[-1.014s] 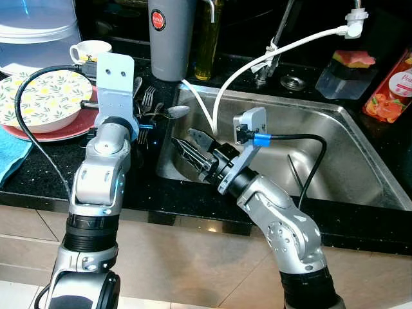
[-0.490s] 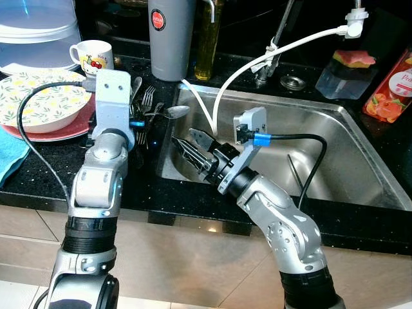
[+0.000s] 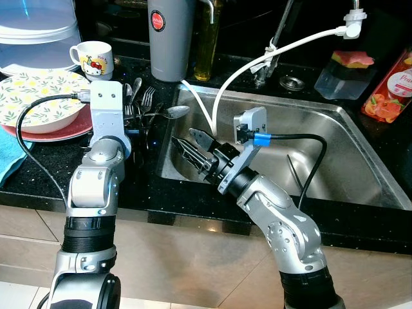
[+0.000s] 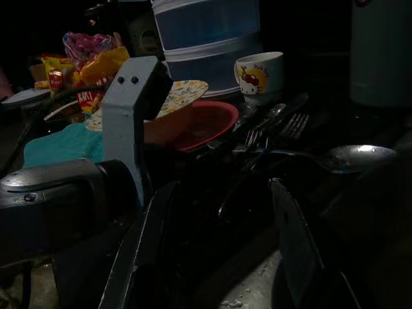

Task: Kitchen organization

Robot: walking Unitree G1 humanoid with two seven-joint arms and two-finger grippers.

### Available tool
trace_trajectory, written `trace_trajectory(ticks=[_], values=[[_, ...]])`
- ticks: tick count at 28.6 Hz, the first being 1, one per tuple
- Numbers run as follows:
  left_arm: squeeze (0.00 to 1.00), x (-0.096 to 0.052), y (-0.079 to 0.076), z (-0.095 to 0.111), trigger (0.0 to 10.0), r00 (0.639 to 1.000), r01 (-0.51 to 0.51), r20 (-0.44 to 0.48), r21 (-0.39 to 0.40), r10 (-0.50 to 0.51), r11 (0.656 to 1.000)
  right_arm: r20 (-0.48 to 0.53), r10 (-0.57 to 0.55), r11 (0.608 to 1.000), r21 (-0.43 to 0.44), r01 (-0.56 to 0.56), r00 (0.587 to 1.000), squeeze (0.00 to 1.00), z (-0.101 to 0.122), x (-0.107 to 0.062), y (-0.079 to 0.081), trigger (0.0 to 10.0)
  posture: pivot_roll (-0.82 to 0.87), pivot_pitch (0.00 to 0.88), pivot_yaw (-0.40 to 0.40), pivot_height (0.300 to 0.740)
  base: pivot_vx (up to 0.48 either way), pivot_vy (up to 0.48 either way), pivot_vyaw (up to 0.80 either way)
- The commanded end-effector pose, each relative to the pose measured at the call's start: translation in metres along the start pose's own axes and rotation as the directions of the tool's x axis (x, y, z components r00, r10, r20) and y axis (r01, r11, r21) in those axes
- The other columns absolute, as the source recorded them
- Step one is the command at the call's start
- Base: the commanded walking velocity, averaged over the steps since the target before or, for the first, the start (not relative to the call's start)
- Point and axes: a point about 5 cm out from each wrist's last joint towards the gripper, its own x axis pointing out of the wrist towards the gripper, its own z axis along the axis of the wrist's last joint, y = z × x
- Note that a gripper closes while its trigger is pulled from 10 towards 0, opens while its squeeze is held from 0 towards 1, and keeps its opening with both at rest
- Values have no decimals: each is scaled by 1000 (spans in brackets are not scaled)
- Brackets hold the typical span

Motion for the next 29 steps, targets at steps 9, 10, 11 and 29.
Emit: trace_trajectory(ticks=[9, 10, 11, 29], values=[[0, 2, 3, -9, 0, 997, -52, -49, 24, 53, 998, 6, -14, 1000, -5, 14, 1000, 0, 2, -2, -2, 10000, 246, 63, -74, 740, 0, 0, 0], [0, 1, 3, -7, 0, 998, -47, -36, 18, 48, 999, 6, -14, 1000, -5, 14, 1000, 0, 1, -1, -3, 10000, 248, 57, -74, 740, 0, 0, 0], [0, 1, 1, -4, 2157, 999, -40, -12, 14, 40, 999, 6, -13, 1000, -6, 13, 1000, 0, 1, -1, -3, 10000, 248, 55, -74, 740, 0, 0, 0], [0, -18, -26, 45, 10000, 928, 178, 325, 38, -180, 983, -49, -81, 996, -48, 79, 996, 0, -5, 0, -14, 10000, 255, 34, -77, 740, 0, 0, 0]])
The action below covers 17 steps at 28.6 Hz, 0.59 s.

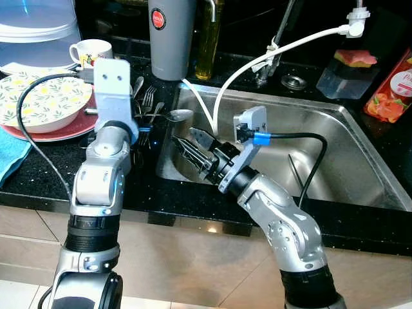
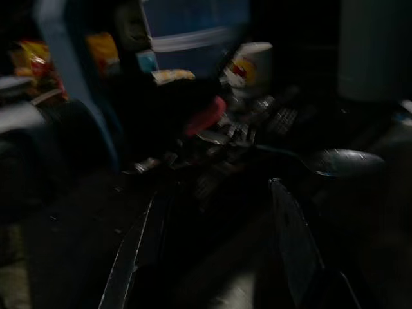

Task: Kitchen organization

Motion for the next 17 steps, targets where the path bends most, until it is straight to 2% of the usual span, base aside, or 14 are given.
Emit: trace_trajectory(ticks=[1, 2, 5, 6, 7, 9, 10, 12, 13, 15, 16, 17], values=[[0, -1, -5, -1, 10000, 999, 40, 4, 5, -40, 999, -30, -96, 995, -17, 96, 995, 0, -5, -1, -14, 10000, 255, 30, -76, 740, 0, 0, 0], [0, -1, -5, -1, 10000, 999, 40, 4, 5, -40, 999, -30, -96, 995, -17, 96, 995, 0, -5, -1, -14, 10000, 255, 30, -76, 740, 0, 0, 0], [0, -4, -14, -3, 10000, 991, 133, 19, 5, -133, 991, 26, -336, 941, -35, 337, 941, 0, 1, -3, -43, 10000, 255, 28, -76, 740, 0, 0, 0], [0, -5, -18, -3, 10000, 984, 175, 25, 1, -175, 985, 64, -413, 908, -40, 416, 908, 0, 7, -6, -54, 10000, 256, 27, -77, 740, 0, 0, 0], [0, -5, -18, -3, 10000, 984, 175, 25, 1, -175, 985, 64, -413, 908, -40, 416, 908, 0, 7, -6, -54, 10000, 256, 27, -77, 740, 0, 0, 0], [0, -7, -26, -4, 10000, 966, 256, 21, -8, -256, 967, 122, -515, 854, -16, 520, 849, 0, 17, -11, -69, 10000, 253, 28, -77, 740, 0, 0, 0], [0, -7, -26, -4, 10000, 966, 256, 21, -8, -256, 967, 122, -515, 854, -16, 520, 849, 0, 17, -11, -69, 10000, 253, 28, -77, 740, 0, 0, 0], [0, -4, -37, -6, 10000, 941, 339, 2, -44, -340, 940, 173, -623, 775, 8, 632, 762, 0, 27, -22, -88, 10000, 247, 32, -79, 740, 0, 0, 0], [0, -4, -37, -6, 10000, 941, 339, 2, -44, -340, 940, 173, -623, 775, 8, 632, 762, 0, 27, -22, -88, 10000, 247, 32, -79, 740, 0, 0, 0], [0, 3, -50, -10, 10000, 912, 403, -40, -102, -408, 910, 208, -680, 720, 9, 694, 703, 0, 34, -31, -99, 10000, 235, 34, -75, 740, 0, 0, 0], [0, 3, -50, -10, 10000, 912, 403, -40, -102, -408, 910, 208, -680, 720, 9, 694, 703, 0, 34, -31, -99, 10000, 235, 34, -75, 740, 0, 0, 0], [0, 5, -54, -13, 10000, 904, 416, -56, -115, -424, 902, 222, -695, 704, 11, 711, 684, 0, 37, -34, -102, 10000, 229, 35, -73, 740, 0, 0, 0]])
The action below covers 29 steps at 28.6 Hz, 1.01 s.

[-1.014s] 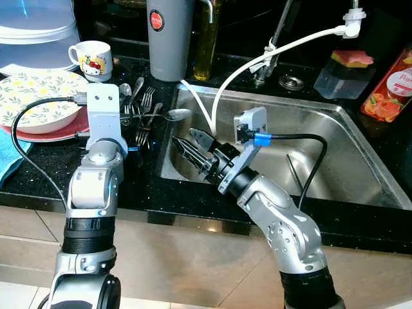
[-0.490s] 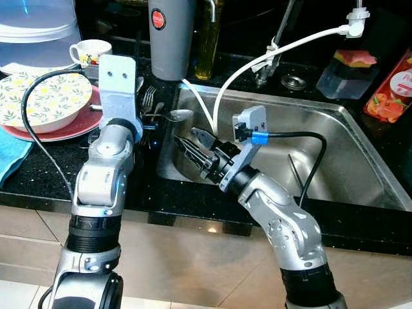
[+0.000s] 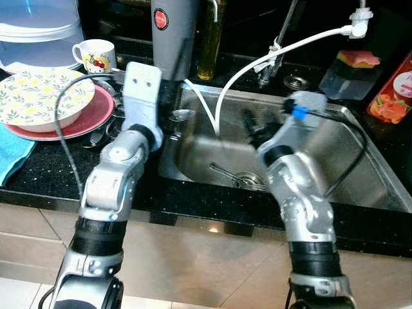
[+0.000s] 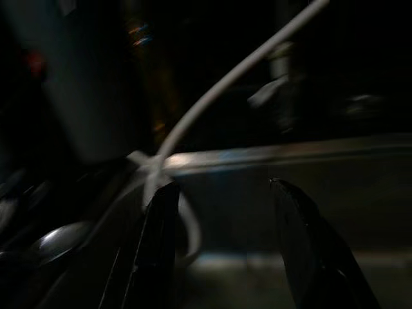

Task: Kitchen organization

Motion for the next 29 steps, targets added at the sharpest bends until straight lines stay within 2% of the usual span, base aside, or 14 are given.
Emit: trace_trajectory(ticks=[1, 3, 11, 13, 17, 25, 26, 27, 29], values=[[0, 6, -8, -7, 10000, 998, 47, -34, -30, -48, 998, 21, -53, 999, -7, 54, 998, 0, 2, 1, -9, 10000, 229, 35, -73, 740, 0, 0, 0], [0, 13, -13, -15, 10000, 993, 73, -83, -76, -79, 994, 47, -83, 996, -11, 84, 995, 0, 6, 1, -14, 10000, 221, 38, -68, 740, 0, 0, 0], [0, 22, -20, -34, 10000, 971, 144, -173, -128, -165, 981, 58, -99, 995, -13, 100, 993, 0, 6, 0, -13, 10000, 212, 47, -68, 740, 0, 0, 0], [0, 26, -23, -41, 10000, 956, 176, -207, -160, -207, 971, 52, -85, 996, -8, 86, 995, 0, 3, 0, -9, 10000, 211, 53, -72, 740, 0, 0, 0], [0, 32, -24, -50, 10000, 939, 163, -273, -172, -206, 971, 52, -35, 999, -4, 35, 998, 0, 2, 0, 4, 10000, 213, 56, -71, 740, 0, 0, 0], [0, 34, -29, -59, 10000, 928, 182, -301, -149, -220, 972, 46, 43, 999, 21, -44, 998, 0, -4, -4, 24, 10000, 217, 61, -70, 740, 0, 0, 0], [145, 34, -29, -60, 10000, 929, 180, -300, -138, -214, 974, 46, 48, 998, 26, -49, 998, 0, -4, -5, 26, 10000, 217, 62, -70, 740, 0, 0, 0], [145, 34, -29, -60, 10000, 929, 180, -300, -138, -214, 974, 46, 48, 998, 26, -49, 998, 0, -4, -5, 26, 10000, 217, 62, -70, 740, 0, 0, 0], [663, 35, -28, -60, 10000, 938, 167, -288, -102, -190, 981, 48, 53, 998, 35, -55, 997, 0, -5, -5, 27, 10000, 220, 61, -71, 740, 0, 0, 0]])
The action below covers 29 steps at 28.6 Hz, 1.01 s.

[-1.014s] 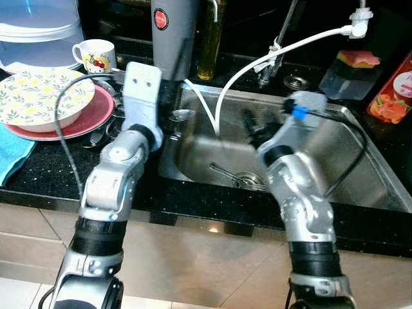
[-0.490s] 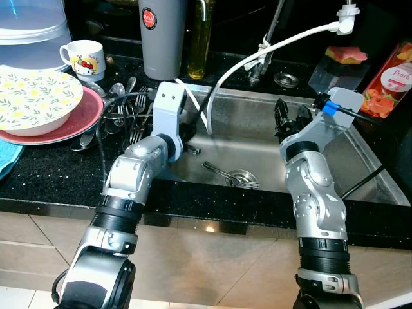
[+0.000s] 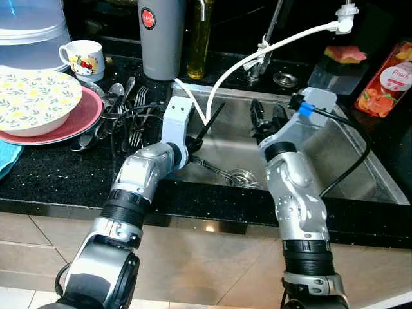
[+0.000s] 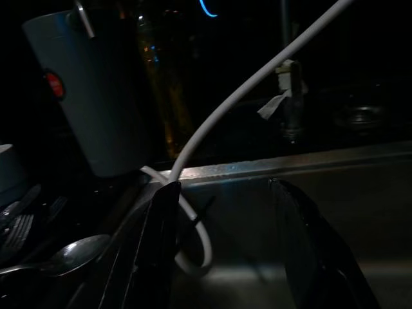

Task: Kitchen organization

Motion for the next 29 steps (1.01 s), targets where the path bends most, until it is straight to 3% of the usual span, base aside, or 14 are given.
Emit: trace_trajectory(ticks=[1, 2, 7, 10, 19, 20, 21, 22, 23, 24, 29], values=[[914, 3, -7, 4, 10000, 1000, 1, 25, 36, -2, 999, 13, -6, 1000, 7, 6, 1000, 0, 1, -2, -2, 10000, 220, 63, -70, 740, 0, 0, 0], [1000, 3, -7, 4, 10000, 1000, 1, 30, 41, -2, 999, 13, -5, 1000, 9, 5, 1000, 0, 1, -2, -2, 10000, 220, 63, -70, 740, 0, 0, 0], [1000, 2, -8, 7, 10000, 998, 4, 66, 56, -7, 998, 12, 1, 1000, 16, -1, 1000, 0, -1, -2, 1, 10000, 220, 61, -72, 740, 0, 0, 0], [1000, -3, -11, 19, 10000, 982, -17, 189, 60, 5, 998, 13, 10, 1000, 25, -10, 1000, 0, -2, -3, 4, 10000, 225, 64, -73, 740, 0, 0, 0], [1000, -21, -19, 32, 10000, 924, -83, 380, 111, 35, 990, 16, -1, 999, 32, 0, 1000, 0, -5, -6, 6, 10000, 233, 66, -79, 740, 0, 0, 0], [796, -26, -22, 35, 10000, 911, -100, 412, 141, 34, 985, 18, -6, 1000, 31, 6, 1000, 0, -5, -6, 6, 10000, 233, 66, -79, 740, 0, 0, 0], [471, -31, -25, 37, 10000, 899, -111, 436, 166, 28, 980, 20, -12, 999, 30, 11, 1000, 0, -6, -7, 6, 10000, 235, 66, -80, 740, 0, 0, 0], [212, -35, -28, 38, 10000, 891, -117, 454, 183, 22, 976, 23, -15, 999, 29, 15, 1000, 0, -6, -7, 6, 10000, 238, 63, -81, 740, 0, 0, 0], [212, -37, -30, 38, 10000, 885, -121, 465, 191, 19, 974, 24, -17, 999, 29, 17, 1000, 0, -6, -7, 6, 10000, 238, 63, -81, 740, 0, 0, 0], [0, -40, -31, 39, 10000, 879, -136, 476, 202, 24, 970, 27, -18, 999, 29, 17, 999, 0, -6, -7, 6, 10000, 239, 63, -82, 740, 0, 0, 0], [0, -51, -36, 36, 10000, 864, -192, 500, 220, 59, 956, 34, -15, 1000, 27, 14, 999, 0, -5, -6, 8, 10000, 244, 58, -85, 740, 0, 0, 0]])
